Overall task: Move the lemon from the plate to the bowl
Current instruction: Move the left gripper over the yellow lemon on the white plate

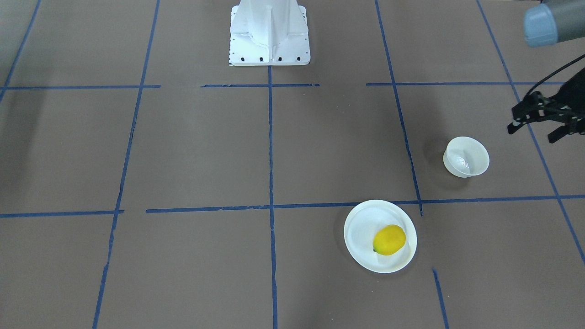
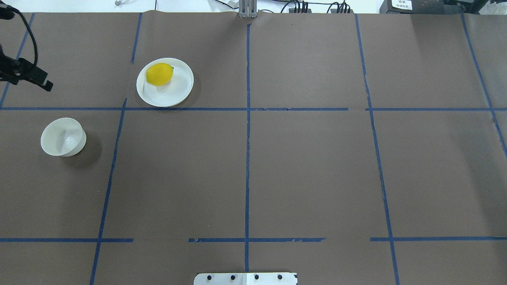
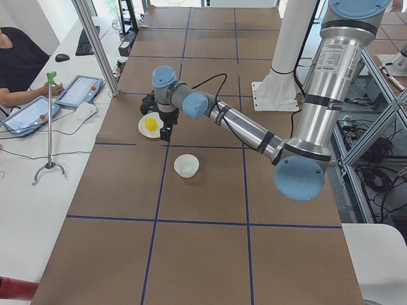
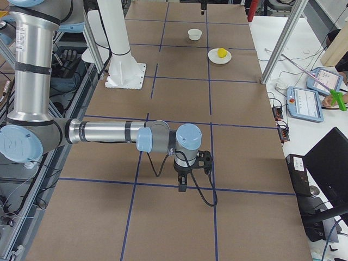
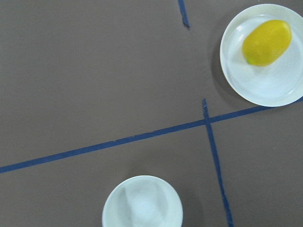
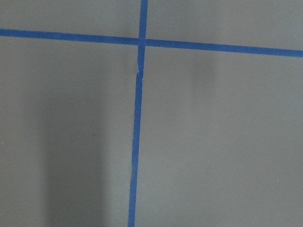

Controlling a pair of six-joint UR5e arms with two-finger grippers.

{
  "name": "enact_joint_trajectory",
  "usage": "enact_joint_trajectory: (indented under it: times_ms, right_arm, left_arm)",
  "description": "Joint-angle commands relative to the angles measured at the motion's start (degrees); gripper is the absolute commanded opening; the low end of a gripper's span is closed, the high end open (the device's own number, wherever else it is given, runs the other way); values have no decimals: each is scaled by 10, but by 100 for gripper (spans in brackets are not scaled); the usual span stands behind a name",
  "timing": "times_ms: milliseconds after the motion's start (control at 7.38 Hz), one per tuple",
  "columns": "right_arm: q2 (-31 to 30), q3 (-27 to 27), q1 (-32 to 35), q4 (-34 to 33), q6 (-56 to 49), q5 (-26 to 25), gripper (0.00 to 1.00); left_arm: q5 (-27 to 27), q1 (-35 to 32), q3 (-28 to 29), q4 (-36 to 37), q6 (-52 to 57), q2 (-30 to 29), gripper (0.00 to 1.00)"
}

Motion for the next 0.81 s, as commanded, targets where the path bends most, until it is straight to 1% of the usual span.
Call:
enact_joint_trajectory:
  times_ms: [0, 135, 271, 406, 542, 677]
  right_arm:
    - [0, 0, 0, 0, 0, 0, 100]
    - [0, 0, 0, 0, 0, 0, 100]
    - [0, 0, 0, 0, 0, 0, 100]
    - [0, 0, 0, 0, 0, 0, 100]
    - [0, 0, 0, 0, 0, 0, 100]
    - [0, 0, 0, 0, 0, 0, 100]
  left_arm:
    - [33, 71, 49, 0, -78, -78, 100]
    - [35, 79, 91, -3, -107, -112, 100]
    - [53, 96, 123, -47, -140, -126, 100]
    - [67, 105, 177, -111, -189, -149, 100]
    - [68, 107, 254, -156, -200, -188, 100]
    - [69, 115, 303, -177, -215, -218, 100]
